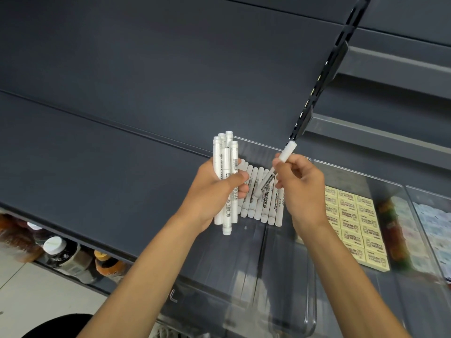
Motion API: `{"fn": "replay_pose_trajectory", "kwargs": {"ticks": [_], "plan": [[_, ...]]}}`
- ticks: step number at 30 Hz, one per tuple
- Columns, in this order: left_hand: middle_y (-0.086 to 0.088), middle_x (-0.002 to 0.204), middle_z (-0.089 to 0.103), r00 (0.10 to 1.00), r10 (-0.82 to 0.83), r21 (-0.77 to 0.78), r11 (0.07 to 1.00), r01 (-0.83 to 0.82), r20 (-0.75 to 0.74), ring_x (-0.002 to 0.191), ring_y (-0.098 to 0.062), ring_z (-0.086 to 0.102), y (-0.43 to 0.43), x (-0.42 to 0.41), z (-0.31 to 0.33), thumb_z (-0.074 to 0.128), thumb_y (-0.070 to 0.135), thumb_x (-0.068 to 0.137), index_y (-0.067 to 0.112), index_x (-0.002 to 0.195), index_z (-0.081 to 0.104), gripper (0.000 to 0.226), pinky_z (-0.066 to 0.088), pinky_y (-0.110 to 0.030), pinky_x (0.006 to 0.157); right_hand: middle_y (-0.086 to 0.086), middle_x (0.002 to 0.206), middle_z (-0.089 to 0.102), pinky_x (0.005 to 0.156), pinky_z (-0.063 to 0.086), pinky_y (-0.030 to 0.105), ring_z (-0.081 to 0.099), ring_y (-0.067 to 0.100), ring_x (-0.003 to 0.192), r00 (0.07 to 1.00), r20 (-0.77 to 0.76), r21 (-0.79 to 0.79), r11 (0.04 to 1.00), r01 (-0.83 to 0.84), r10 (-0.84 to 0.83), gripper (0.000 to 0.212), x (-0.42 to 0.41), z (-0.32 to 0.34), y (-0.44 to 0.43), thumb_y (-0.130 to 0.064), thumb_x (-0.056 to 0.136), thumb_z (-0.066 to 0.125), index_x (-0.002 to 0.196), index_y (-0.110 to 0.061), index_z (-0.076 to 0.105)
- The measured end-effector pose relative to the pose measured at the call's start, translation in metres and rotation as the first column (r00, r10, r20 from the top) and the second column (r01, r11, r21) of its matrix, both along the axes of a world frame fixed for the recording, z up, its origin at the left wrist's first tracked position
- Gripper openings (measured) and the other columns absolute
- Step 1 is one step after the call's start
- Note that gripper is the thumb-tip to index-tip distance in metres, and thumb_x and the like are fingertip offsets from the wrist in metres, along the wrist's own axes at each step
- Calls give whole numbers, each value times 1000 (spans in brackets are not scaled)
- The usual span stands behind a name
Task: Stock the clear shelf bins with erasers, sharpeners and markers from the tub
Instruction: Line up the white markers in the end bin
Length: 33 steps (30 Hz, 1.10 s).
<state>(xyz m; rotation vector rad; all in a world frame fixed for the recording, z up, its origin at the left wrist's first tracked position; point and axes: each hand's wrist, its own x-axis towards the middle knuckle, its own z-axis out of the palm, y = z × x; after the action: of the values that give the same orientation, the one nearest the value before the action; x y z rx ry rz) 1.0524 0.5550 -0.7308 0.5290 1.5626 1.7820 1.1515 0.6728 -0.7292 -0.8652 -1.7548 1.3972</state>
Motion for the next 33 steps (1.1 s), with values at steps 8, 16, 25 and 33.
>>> {"fn": "replay_pose_trajectory", "kwargs": {"ticks": [8,16,25,33], "plan": [[1,66,57,999,45,26,999,-45,8,55,-11,56,2,-1,0,62,16,96,10,106,58,12,54,-27,58,6,79,71,77,57,42,70,28,73,864,503,137,987,-79,-1,14,-37,-23,26,-32,90,65,83,-20,64],[9,57,51,998,56,29,998,-55,-38,52,-12,47,2,0,-2,60,27,97,15,104,54,16,48,-28,57,10,83,72,80,57,44,71,29,80,841,541,116,990,-78,3,22,-60,-40,24,-38,94,56,79,-22,56],[-4,78,63,999,16,56,998,-17,34,68,-15,65,1,0,-2,49,20,104,7,105,55,14,58,-29,65,8,67,64,53,51,28,58,17,56,954,142,-148,958,-245,265,31,-14,-4,-17,-24,101,48,84,-1,61],[-8,99,71,994,-42,114,993,31,96,92,-30,71,-3,6,3,51,18,103,1,116,56,22,60,-50,70,8,71,65,63,48,34,59,15,62,922,149,-48,934,-354,357,14,5,3,-33,-28,93,63,93,-15,58]]}}
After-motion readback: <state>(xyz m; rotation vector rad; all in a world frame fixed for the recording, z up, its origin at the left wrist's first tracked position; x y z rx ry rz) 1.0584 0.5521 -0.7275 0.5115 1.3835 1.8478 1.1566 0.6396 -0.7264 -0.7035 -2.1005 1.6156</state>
